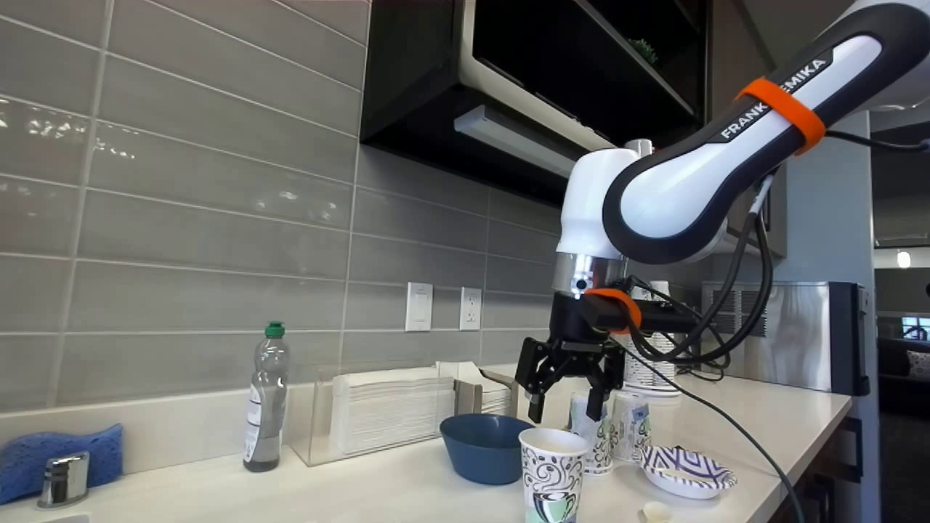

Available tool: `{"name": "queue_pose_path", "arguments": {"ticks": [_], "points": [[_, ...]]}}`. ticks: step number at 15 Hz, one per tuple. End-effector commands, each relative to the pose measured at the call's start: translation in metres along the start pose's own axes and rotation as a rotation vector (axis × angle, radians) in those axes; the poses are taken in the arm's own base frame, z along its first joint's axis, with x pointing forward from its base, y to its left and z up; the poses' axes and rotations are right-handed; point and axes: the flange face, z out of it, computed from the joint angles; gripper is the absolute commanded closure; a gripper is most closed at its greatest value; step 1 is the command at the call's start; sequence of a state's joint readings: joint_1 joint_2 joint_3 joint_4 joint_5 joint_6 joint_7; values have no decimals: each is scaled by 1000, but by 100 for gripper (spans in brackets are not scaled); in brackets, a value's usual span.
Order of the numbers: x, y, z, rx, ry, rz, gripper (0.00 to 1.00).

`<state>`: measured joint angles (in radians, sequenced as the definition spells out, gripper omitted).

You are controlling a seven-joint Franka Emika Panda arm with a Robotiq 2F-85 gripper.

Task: Pour the contents from the first left cup into the bowl

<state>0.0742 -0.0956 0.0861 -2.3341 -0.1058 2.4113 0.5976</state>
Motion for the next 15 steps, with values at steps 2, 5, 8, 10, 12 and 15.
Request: {"name": "queue_pose_path", "arguments": {"ticks": [2, 5, 8, 10, 12, 15], "points": [[-9, 11, -28, -14, 31, -10, 0], [-18, 17, -58, -36, 60, -17, 0], [-30, 18, -96, -55, 83, -28, 0], [-40, 18, -122, -77, 111, -43, 0], [-50, 16, -147, -90, 136, -59, 0], [-49, 9, -151, -71, 133, -65, 0]]}}
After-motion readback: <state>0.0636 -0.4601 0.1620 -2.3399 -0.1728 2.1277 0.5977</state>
